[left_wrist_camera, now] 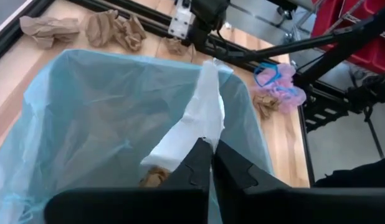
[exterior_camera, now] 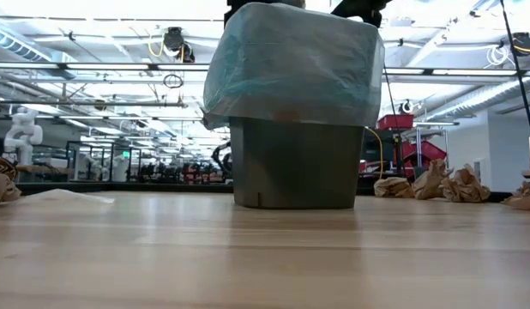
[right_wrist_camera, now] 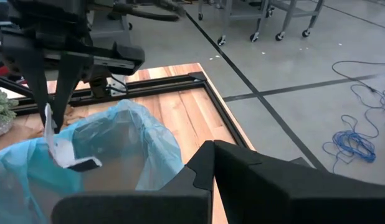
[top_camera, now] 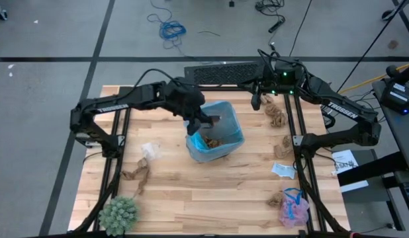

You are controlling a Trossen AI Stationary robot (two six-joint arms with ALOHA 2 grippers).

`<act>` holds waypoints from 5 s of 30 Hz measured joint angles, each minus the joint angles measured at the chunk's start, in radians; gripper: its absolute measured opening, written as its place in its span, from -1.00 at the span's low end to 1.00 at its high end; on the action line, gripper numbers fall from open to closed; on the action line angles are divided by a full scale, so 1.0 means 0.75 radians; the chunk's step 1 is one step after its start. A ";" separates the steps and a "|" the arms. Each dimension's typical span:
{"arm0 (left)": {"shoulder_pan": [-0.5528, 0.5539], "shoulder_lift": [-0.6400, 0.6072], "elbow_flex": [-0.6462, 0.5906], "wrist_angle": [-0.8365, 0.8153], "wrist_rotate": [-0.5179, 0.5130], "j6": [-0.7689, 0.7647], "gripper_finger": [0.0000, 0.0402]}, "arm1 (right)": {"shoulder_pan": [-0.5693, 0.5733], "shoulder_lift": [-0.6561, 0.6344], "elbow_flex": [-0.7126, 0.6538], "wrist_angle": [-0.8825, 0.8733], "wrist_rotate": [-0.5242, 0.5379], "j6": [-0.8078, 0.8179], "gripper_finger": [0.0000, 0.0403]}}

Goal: Pick and place trash into bin
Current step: Put the white paper into the brown trash bin, then put the transparent plastic into the brown trash bin

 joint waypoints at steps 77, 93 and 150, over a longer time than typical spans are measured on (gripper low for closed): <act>-0.588 -0.239 -0.980 -0.407 -0.441 -1.031 -0.53 | 0.000 -0.001 0.000 -0.022 -0.001 -0.123 -1.00; -0.628 0.175 -0.974 -0.423 -0.460 -0.801 -0.17 | 0.000 -0.001 0.000 -0.020 0.000 -0.103 -1.00; -0.604 0.339 -0.608 -0.614 -0.664 -0.967 -0.14 | -0.001 -0.001 0.000 0.008 -0.001 -0.139 -0.97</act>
